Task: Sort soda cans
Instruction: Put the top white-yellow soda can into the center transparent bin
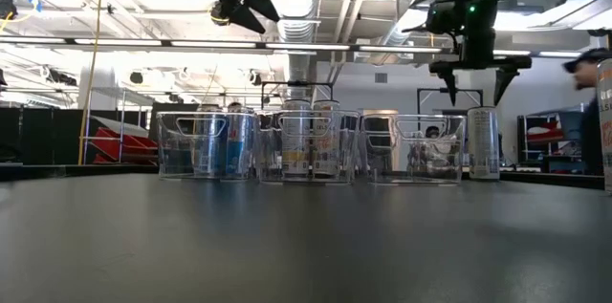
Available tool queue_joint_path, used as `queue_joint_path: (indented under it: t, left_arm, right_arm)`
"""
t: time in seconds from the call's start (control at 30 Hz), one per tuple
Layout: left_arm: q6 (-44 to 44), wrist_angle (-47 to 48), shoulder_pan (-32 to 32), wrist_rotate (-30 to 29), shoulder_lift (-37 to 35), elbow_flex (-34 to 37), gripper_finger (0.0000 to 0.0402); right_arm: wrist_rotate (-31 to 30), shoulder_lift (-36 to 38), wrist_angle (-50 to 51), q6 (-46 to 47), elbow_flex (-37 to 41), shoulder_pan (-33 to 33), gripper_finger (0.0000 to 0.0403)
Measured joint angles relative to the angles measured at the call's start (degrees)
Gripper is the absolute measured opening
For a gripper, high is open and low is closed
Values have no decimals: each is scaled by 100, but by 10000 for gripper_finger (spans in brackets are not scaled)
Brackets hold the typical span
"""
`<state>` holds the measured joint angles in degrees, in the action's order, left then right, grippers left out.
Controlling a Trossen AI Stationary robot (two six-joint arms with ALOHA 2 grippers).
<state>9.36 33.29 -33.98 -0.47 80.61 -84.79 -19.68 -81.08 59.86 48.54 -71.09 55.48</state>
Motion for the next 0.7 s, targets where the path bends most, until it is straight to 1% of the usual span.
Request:
queue_joint_path:
  t: [0.27, 0.43, 0.6, 0.7]
  left_arm:
    - [162, 210, 0, -1, 1, 0, 396]
    - [269, 210, 0, -2, 1, 0, 396]
    - [351, 288, 0, -2, 1, 1, 396]
    - [395, 447, 0, -2, 1, 0, 396]
  right_arm:
    - [-163, -39, -80, 420, -2, 7, 400]
    - [-508, -160, -220, 721, -2, 7, 400]
    - [-1022, -482, 70, 823, -9, -105, 392]
    - [-1052, -668, 256, 1071, -10, -153, 384]
